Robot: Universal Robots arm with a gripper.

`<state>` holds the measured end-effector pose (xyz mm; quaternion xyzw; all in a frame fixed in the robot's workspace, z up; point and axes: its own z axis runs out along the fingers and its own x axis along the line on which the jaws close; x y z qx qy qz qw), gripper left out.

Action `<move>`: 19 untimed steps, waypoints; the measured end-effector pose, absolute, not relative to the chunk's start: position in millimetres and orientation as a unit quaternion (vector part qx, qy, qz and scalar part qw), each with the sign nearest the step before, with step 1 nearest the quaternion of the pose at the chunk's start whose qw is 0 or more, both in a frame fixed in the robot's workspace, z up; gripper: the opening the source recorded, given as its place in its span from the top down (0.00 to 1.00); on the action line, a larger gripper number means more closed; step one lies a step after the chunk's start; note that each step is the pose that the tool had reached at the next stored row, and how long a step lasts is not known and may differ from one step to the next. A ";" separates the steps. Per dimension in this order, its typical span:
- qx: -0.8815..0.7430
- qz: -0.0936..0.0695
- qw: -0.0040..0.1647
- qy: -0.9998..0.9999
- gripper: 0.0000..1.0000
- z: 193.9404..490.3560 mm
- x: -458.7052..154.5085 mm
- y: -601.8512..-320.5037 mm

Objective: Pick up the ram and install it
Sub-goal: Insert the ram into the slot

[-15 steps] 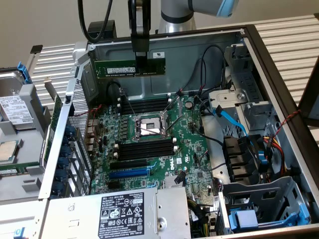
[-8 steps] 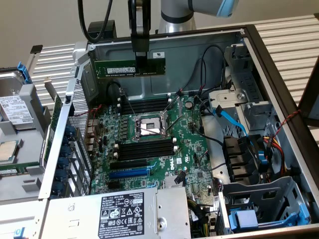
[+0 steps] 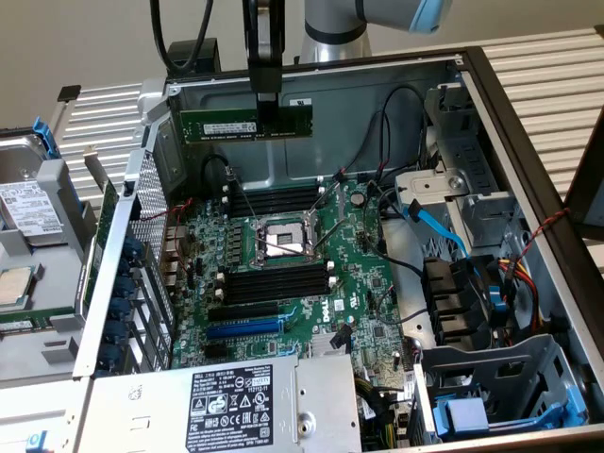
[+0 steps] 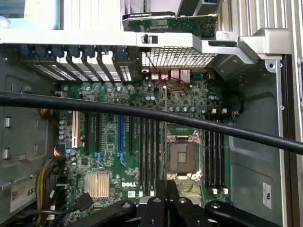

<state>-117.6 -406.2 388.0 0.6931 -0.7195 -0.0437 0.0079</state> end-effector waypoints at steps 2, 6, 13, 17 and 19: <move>0.693 -0.043 0.007 -0.720 0.88 384.9 -117.6 -406.2; 0.693 -0.042 0.007 -0.720 0.88 377.9 -117.6 -406.3; 0.694 -0.034 -0.002 -0.719 0.88 373.2 -117.6 -408.0; 0.694 -0.028 -0.009 -0.719 0.88 369.8 -118.1 -408.2; 0.694 -0.026 -0.010 -0.719 0.88 367.3 -118.1 -408.4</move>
